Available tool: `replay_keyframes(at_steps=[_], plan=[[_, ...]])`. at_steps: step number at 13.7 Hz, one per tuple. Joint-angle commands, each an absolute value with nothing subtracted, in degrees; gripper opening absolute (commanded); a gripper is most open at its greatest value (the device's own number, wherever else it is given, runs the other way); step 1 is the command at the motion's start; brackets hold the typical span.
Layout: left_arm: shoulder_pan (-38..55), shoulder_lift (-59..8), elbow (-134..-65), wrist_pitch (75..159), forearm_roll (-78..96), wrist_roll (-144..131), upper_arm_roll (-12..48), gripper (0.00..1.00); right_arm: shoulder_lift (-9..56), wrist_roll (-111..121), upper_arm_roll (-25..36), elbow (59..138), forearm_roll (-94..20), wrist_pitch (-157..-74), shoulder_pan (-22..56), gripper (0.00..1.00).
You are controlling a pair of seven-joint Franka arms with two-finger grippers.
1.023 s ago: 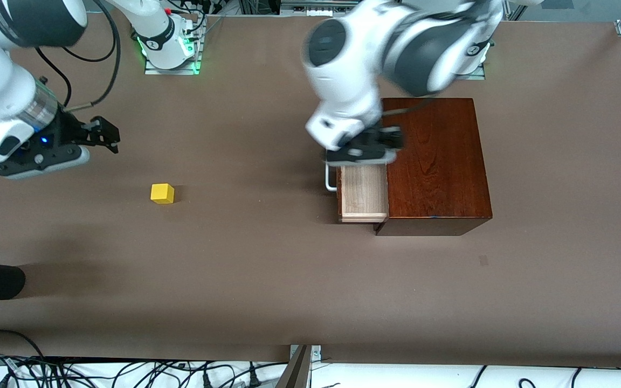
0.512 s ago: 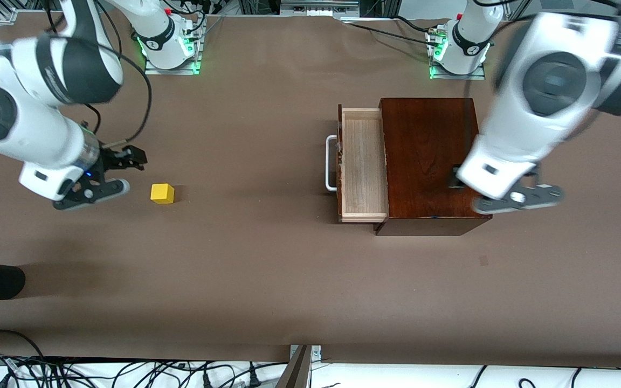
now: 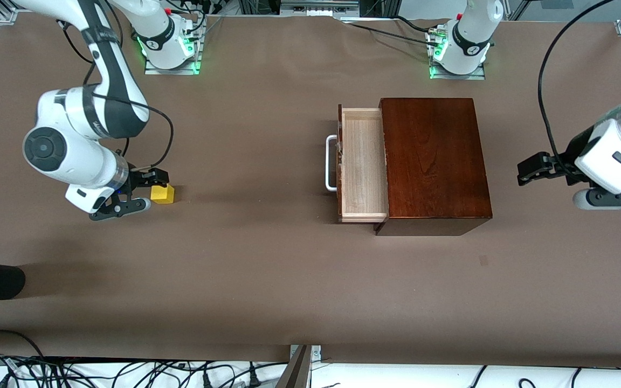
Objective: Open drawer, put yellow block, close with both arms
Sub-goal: 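Lower the right gripper and grasp the yellow cube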
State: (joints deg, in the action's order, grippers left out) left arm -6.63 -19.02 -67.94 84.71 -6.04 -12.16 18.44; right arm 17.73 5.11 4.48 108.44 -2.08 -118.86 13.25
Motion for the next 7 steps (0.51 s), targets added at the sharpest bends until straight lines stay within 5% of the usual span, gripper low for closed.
replay_keyframes(at_steps=[1,4,7], plan=[[0.1,-2.9,-90.3,97.8,-0.2,-8.0,6.3,1.00,16.2,2.7,4.6,118.3,-3.3,-130.0,12.8,1.00],[3.6,2.7,-98.3,101.3,0.2,-3.1,1.1,1.00,17.0,2.5,5.1,124.5,-3.3,-138.9,12.6,1.00],[3.4,2.0,-98.0,100.2,-0.5,-3.2,1.6,1.00,19.2,2.2,5.2,126.1,-3.4,-142.6,12.5,1.00]])
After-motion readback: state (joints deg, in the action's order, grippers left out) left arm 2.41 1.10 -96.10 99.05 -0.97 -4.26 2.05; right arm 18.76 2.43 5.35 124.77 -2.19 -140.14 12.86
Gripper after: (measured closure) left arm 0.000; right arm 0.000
